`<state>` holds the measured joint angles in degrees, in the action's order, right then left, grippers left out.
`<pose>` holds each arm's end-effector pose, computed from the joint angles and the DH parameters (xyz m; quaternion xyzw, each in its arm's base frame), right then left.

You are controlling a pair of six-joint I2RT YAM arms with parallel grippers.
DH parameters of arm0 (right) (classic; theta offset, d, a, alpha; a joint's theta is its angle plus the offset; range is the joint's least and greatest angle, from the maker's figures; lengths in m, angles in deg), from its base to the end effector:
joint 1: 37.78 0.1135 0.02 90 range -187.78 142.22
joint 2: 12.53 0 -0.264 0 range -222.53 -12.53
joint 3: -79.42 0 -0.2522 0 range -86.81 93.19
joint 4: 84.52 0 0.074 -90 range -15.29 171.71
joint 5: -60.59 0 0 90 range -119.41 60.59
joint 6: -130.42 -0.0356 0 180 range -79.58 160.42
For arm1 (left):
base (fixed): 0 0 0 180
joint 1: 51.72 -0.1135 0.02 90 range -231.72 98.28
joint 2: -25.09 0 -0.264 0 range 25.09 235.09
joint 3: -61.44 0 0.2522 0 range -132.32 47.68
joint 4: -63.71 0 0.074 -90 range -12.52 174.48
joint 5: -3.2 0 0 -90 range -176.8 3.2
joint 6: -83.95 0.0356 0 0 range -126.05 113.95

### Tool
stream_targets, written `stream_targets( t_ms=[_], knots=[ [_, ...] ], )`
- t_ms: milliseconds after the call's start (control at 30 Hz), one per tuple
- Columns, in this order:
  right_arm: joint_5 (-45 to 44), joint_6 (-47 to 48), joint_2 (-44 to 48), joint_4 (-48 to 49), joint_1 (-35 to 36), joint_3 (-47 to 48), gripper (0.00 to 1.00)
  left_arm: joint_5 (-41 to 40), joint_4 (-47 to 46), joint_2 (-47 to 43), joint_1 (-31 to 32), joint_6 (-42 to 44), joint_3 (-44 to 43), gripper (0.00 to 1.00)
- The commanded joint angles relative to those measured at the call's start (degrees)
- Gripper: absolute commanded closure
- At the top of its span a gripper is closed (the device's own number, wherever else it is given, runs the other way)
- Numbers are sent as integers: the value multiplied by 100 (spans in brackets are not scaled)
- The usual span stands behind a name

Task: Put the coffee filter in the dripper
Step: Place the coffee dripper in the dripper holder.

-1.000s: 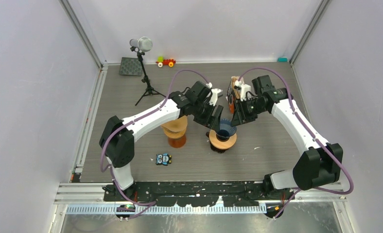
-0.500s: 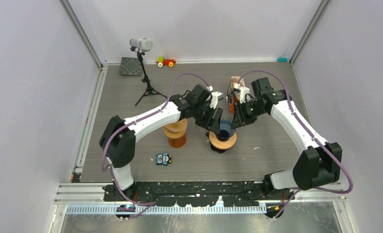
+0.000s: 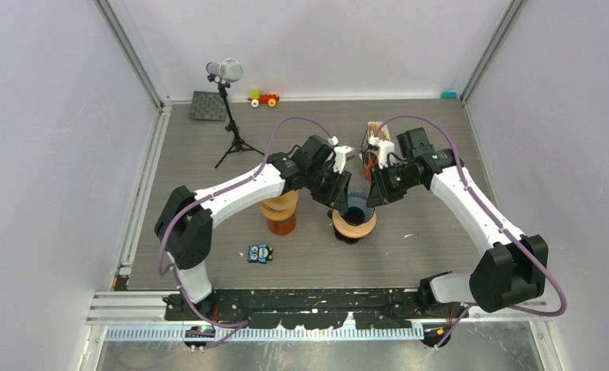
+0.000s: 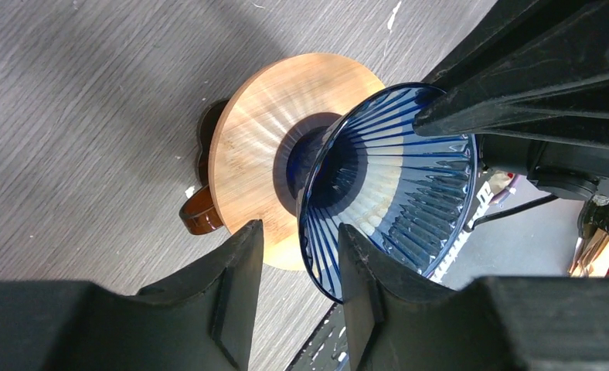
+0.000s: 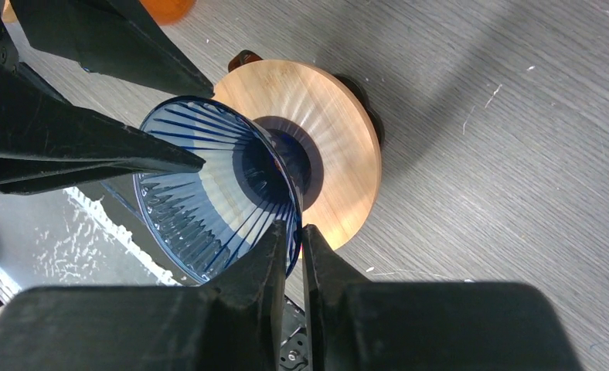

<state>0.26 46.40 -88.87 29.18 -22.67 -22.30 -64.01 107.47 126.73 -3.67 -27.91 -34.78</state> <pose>0.2417 0.0835 0.2840 -0.2283 0.9163 0.2659 0.1939 0.2532 -0.3024 0.2674 0.2753 0.8792 -0.3476 0.1741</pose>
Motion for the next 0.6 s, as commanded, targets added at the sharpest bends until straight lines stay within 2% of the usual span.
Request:
stream_targets(
  t_ms=[0, 567],
  knots=[
    [-109, 79, 207, 177, 38, -43, 83, 138, -297, -309, 29, 73, 134, 60],
    [-189, 70, 95, 279, 86, -150, 98, 261, -318, -128, 29, 75, 127, 87]
  ],
)
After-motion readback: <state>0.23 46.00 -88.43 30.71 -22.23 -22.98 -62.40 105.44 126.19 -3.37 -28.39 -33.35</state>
